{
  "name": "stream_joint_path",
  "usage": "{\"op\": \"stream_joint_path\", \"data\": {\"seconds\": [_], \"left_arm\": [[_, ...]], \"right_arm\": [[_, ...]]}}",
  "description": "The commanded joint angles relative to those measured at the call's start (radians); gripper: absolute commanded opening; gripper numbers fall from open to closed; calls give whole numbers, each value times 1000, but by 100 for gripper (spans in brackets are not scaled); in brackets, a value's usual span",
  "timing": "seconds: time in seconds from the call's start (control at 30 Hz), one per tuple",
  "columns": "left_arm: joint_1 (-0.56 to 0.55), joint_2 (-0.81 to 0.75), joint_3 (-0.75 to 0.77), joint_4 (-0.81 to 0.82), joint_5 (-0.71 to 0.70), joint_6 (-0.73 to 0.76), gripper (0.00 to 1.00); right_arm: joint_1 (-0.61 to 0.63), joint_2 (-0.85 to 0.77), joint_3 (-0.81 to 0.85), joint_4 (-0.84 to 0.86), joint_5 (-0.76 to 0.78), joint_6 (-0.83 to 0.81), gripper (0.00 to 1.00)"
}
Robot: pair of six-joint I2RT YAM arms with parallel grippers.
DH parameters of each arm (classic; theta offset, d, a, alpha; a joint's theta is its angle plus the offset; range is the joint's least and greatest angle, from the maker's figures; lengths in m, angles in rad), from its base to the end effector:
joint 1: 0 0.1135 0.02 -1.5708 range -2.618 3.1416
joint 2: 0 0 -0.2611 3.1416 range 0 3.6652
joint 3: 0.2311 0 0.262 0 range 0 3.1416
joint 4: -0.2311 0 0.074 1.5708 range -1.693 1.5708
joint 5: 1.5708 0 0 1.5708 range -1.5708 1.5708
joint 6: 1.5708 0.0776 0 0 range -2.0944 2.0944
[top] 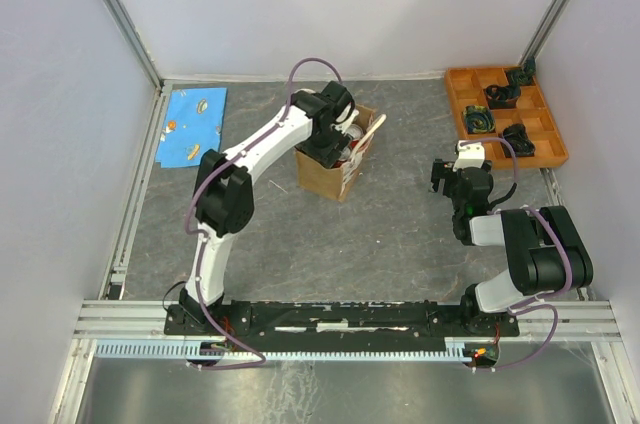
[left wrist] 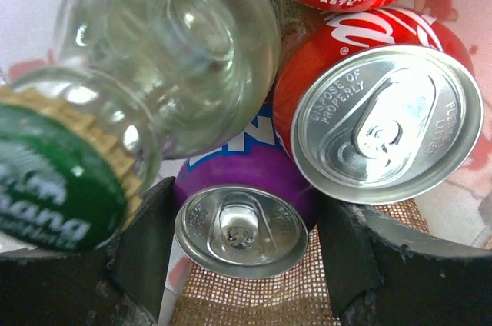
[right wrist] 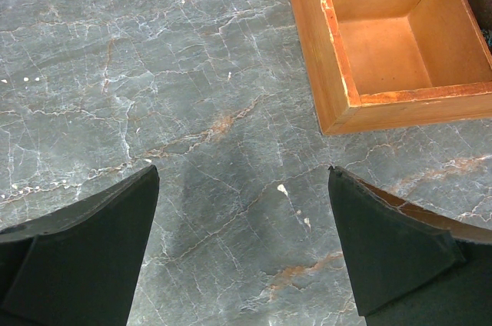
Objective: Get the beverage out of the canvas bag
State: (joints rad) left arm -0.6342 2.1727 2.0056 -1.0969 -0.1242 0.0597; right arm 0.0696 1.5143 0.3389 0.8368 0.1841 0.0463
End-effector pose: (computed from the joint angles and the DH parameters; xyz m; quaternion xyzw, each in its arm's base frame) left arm 0.3883 -0.2737 0.2015 0.3265 0.9308 0.0156 0.1636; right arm 0.3009 0.0067 0.1120 0.0437 0.8132 -0.0416 0.5788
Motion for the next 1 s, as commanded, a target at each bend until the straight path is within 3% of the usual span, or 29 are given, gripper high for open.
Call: {"op": "stream_joint_path", "data": {"seconds": [0.0, 0.2, 0.63, 0.97], "left_arm": [[16, -177, -7, 107, -50, 86, 3], [17, -275, 7, 217, -41, 94, 3], [13, -352, 86, 213, -18, 74, 3], [16, -504, 107, 216, -244, 80, 3]], "right_arm": [[-4, 1, 31, 26, -5, -14, 99], [-5, 1, 31, 26, -5, -15, 99], [-4, 0, 30, 25, -5, -14, 99], [-5, 1, 30, 25, -5, -14, 99]]}}
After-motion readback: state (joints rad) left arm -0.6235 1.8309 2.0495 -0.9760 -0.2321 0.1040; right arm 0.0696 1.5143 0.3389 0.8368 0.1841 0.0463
